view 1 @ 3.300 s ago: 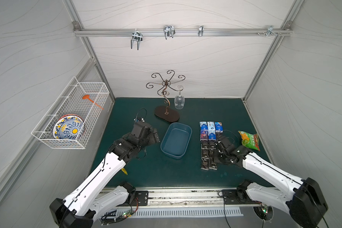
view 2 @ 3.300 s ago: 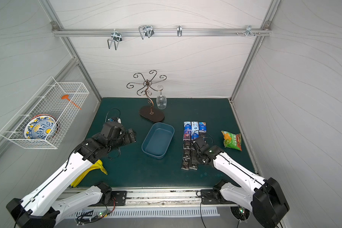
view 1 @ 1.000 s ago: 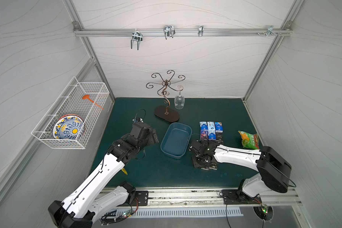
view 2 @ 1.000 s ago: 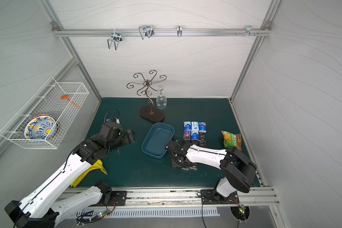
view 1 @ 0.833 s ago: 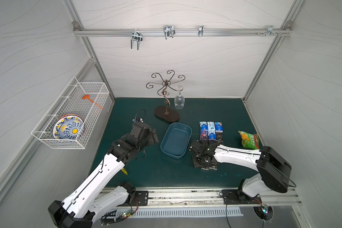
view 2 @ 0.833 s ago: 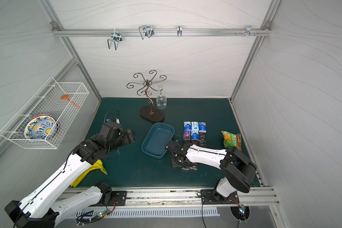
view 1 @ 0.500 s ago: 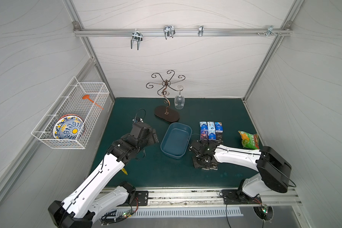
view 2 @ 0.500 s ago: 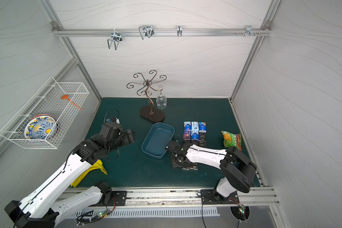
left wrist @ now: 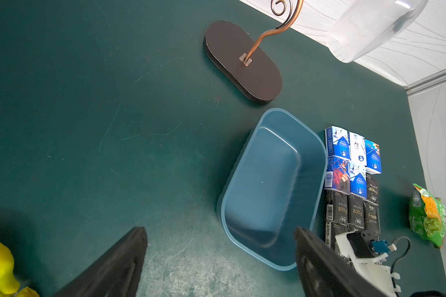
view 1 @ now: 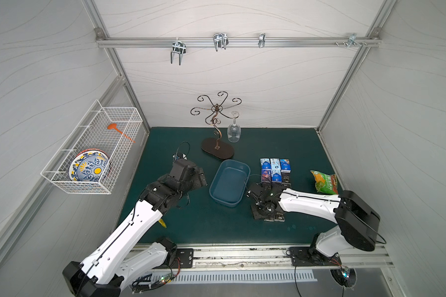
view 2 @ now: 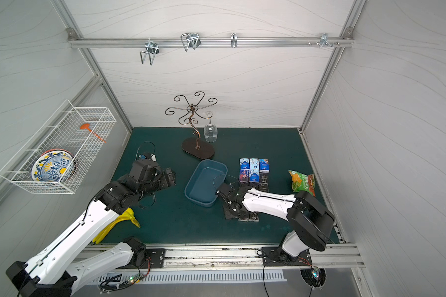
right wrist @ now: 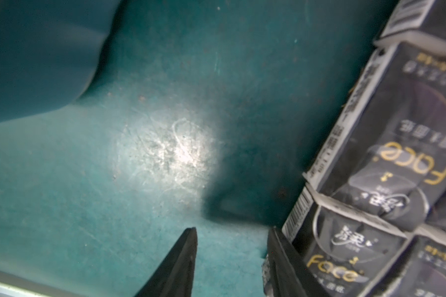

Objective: Take the pocket tissues out of the storage box
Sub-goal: Adjust the pocket tissues at the center of the board, then adjust the storage box at the center of the board.

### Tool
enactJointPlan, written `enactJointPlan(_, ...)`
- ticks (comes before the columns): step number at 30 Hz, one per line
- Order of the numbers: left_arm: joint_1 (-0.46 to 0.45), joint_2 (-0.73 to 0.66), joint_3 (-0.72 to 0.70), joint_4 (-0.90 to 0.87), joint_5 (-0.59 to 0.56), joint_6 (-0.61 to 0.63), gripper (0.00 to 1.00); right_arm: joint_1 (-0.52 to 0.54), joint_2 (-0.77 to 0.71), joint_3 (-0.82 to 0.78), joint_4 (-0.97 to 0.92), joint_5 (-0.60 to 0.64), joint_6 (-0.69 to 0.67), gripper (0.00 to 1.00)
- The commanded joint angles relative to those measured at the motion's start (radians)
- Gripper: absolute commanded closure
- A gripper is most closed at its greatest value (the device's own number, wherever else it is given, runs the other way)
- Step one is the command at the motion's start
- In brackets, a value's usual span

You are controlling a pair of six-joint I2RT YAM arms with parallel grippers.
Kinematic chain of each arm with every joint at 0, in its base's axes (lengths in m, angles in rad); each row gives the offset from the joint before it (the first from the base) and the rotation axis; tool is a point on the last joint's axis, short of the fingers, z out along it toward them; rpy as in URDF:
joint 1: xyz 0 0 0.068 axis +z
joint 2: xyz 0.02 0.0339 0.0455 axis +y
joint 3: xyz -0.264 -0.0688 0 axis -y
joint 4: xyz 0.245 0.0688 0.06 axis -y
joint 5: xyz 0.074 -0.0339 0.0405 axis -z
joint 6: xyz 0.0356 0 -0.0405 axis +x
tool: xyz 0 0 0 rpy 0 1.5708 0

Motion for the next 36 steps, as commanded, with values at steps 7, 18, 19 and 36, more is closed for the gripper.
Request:
enactJointPlan(7, 0.003, -0.014, 0.027, 0.001, -0.020, 0.004, 0.07, 0.018, -0.050, 0.179, -0.046, 0.021, -0.045, 0.46)
enactJointPlan(18, 0.003, -0.021, 0.037, -0.017, -0.029, 0.007, 0.07, -0.099, 0.066, 0.280, 0.115, -0.060, 0.048, 0.42)
enactJointPlan(19, 0.003, -0.025, 0.038, -0.020, -0.032, 0.010, 0.07, -0.107, 0.080, 0.286, 0.119, -0.057, 0.052, 0.42)
enactJointPlan(36, 0.004, -0.043, 0.073, -0.059, -0.065, 0.027, 0.06, -0.153, 0.312, 0.422, 0.121, -0.167, -0.080, 0.73)
